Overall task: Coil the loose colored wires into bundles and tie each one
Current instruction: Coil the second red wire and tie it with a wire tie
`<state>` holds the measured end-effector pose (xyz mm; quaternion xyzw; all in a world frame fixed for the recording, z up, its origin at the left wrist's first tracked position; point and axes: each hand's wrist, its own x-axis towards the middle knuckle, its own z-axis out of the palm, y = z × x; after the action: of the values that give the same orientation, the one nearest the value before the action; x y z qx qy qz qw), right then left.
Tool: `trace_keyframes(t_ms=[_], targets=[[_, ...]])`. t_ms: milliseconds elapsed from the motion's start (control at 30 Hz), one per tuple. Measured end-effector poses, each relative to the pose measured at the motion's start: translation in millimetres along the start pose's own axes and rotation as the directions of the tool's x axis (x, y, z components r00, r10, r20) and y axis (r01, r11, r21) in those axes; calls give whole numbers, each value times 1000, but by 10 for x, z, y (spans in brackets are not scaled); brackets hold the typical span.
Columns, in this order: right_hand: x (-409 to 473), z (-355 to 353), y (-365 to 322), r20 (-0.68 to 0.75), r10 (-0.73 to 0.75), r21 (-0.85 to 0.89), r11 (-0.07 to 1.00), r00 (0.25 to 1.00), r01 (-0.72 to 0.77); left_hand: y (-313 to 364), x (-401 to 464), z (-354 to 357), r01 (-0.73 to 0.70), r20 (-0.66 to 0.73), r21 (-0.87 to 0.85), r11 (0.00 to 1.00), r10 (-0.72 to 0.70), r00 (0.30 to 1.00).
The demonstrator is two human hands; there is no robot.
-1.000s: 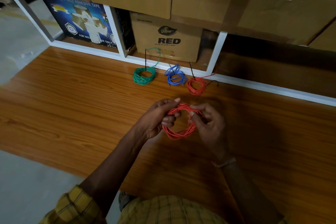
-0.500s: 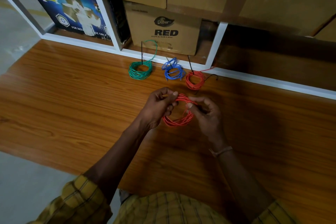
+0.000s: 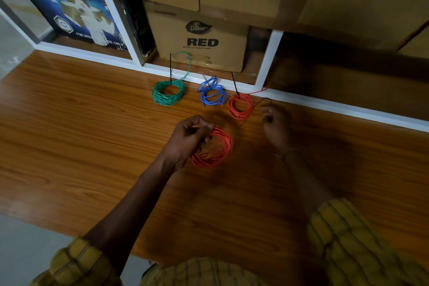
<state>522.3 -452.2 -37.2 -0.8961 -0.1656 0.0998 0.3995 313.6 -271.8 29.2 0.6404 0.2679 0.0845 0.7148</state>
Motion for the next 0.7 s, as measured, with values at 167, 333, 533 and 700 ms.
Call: trace_keyframes(t_ms=[167, 333, 533, 700], targets=[[389, 150, 77, 47, -194, -294, 935, 980, 199, 16, -14, 12, 4, 6, 5, 1000, -4, 1000], [367, 152, 102, 36, -204, -404, 892, 978, 201, 5, -38, 31, 13, 25, -8, 1000, -13, 1000], [-18, 5, 197, -47, -260, -491, 847, 964, 205, 21, -70, 23, 5, 49, -34, 999, -3, 999], [-297, 2, 344, -126, -277, -384, 899, 953, 211, 10, -103, 35, 13, 47, -48, 999, -10, 999]])
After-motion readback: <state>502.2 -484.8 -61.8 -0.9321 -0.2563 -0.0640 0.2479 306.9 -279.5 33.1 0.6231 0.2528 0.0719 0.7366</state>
